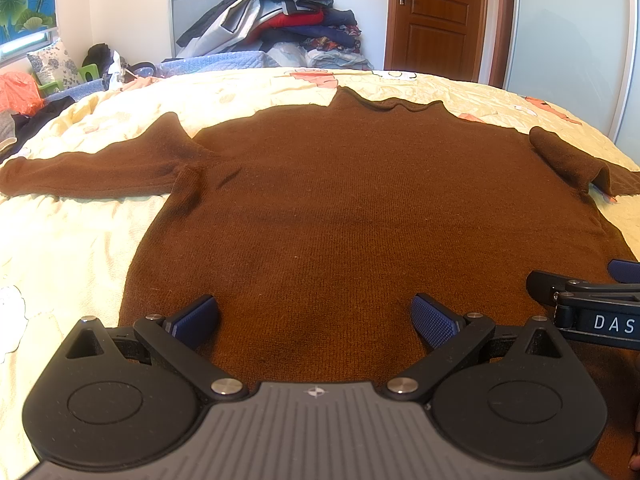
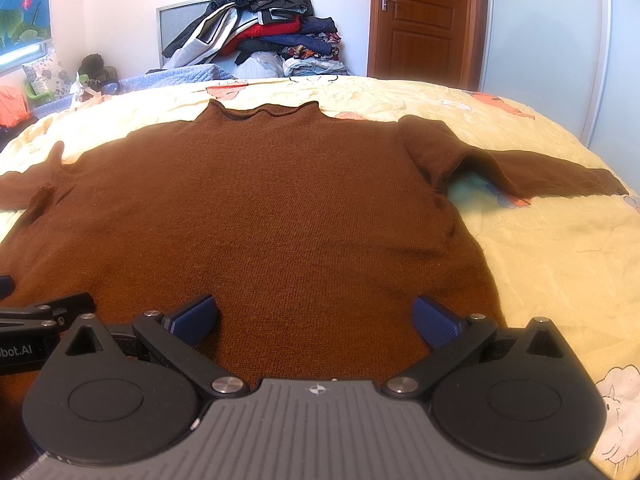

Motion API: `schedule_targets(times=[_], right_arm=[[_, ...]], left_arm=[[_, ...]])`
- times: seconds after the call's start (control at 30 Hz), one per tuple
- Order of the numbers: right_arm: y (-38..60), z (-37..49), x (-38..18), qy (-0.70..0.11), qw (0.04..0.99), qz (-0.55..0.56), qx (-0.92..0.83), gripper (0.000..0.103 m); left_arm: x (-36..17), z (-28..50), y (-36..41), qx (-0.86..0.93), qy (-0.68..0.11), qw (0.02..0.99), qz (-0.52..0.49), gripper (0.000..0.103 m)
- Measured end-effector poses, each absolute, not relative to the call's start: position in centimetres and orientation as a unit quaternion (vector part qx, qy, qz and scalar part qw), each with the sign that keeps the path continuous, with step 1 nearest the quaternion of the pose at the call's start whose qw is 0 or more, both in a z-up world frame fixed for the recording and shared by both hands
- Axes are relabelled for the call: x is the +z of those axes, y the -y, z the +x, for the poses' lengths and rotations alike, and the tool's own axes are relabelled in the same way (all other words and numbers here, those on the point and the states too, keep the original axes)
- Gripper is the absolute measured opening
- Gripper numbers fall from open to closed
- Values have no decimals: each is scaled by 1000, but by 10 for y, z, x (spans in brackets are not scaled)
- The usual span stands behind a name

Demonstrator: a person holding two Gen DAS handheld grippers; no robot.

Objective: Fold small clothes
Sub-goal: 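Grasp the sweater sleeve end with the right gripper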

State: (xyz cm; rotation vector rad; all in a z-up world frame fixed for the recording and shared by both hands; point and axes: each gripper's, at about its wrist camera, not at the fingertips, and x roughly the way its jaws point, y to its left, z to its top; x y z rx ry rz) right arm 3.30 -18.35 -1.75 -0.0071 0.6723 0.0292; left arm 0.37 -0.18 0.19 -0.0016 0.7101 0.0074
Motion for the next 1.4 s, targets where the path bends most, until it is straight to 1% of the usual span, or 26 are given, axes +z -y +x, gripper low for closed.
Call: schedule_targets(times=[0.3, 0.33, 0.4, 0.5, 0.53, 0.63, 0.77, 0.83, 0.97, 1.03, 1.13, 1.17, 1.2, 1.23, 1.27, 1.33, 1.37, 1.4], right_arm=[[187, 34, -14, -335, 942, -2, 25, 103], [192, 36, -11, -335, 942, 15, 33, 103], [222, 37, 3, -311, 946, 88, 37, 103], [296, 41, 24, -224, 948, 224, 33, 103], [319, 44, 29, -207, 945, 251, 25, 103], [401, 67, 37, -207, 927, 310, -40, 103], [502, 90, 27, -197, 897, 382, -102, 103], [546, 100, 16, -202, 871, 430, -122, 94], [586, 120, -7, -202, 838, 492, -122, 89], [595, 133, -16, -212, 831, 499, -123, 81], [600, 149, -16, -205, 835, 493, -133, 80], [602, 154, -16, -206, 837, 489, -131, 78], [601, 159, -18, -207, 840, 485, -130, 68], [601, 164, -19, -212, 842, 479, -132, 53], [601, 166, -22, -216, 843, 474, -137, 45], [606, 165, -29, -217, 840, 474, -148, 11], [611, 162, -32, -216, 838, 477, -155, 9], [612, 159, -35, -207, 835, 486, -155, 10]], left_arm=[[2, 3, 2, 3, -348, 938, -1, 103], [2, 3, 2, 3, -348, 938, -1, 103], [2, 4, 2, 3, -348, 938, -1, 103], [2, 3, 2, 4, -348, 938, -1, 103], [2, 3, 2, 3, -348, 938, -1, 103], [2, 3, 2, 4, -348, 938, -1, 103], [2, 3, 2, 4, -347, 938, -1, 103], [2, 3, 2, 4, -348, 938, -1, 103], [2, 4, 2, 4, -348, 938, -1, 103], [2, 3, 2, 4, -348, 938, -1, 103], [2, 4, 2, 4, -348, 938, -1, 103], [2, 3, 2, 4, -348, 938, -2, 103], [2, 3, 2, 4, -347, 938, -2, 103], [2, 3, 1, 4, -347, 938, -2, 103], [2, 3, 1, 4, -347, 938, -2, 103], [2, 3, 1, 3, -347, 938, -2, 103], [2, 3, 1, 3, -347, 938, -2, 103], [2, 3, 1, 3, -347, 938, -3, 103]])
